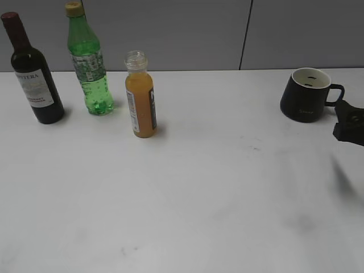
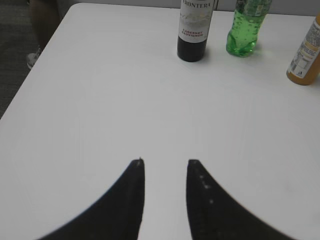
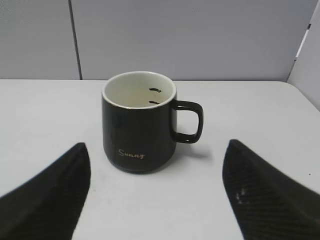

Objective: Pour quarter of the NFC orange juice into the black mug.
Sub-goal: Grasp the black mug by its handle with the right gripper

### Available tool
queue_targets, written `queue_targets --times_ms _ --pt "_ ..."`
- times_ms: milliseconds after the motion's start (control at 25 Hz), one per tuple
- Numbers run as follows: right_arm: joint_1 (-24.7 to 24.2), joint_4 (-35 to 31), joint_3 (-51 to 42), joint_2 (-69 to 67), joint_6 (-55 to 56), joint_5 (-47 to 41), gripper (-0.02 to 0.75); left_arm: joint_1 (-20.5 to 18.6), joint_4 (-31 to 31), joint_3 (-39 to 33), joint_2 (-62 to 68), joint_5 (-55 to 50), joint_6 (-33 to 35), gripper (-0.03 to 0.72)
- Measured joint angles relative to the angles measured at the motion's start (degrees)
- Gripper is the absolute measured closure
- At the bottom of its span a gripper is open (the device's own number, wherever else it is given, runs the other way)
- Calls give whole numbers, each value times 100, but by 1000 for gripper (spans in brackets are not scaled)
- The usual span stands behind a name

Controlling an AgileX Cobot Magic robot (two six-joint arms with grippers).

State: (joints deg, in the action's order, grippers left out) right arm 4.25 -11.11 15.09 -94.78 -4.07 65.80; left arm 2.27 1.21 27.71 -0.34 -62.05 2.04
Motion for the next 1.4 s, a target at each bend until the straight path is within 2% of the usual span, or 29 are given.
queue_targets --times_ms 160,320,520,840,1400 --pt "-239 5 237 -469 -83 219 110 0 0 0 0 0 0 457" --pt "-638 265 590 -896 -90 311 111 0 0 0 0 0 0 457" --pt "-908 461 1120 -1555 -104 331 111 0 0 0 0 0 0 457" --pt "-1178 817 1908 -2510 -106 331 115 0 0 0 0 0 0 457" --pt "-1412 1235 2932 -3190 -98 336 122 0 0 0 0 0 0 457"
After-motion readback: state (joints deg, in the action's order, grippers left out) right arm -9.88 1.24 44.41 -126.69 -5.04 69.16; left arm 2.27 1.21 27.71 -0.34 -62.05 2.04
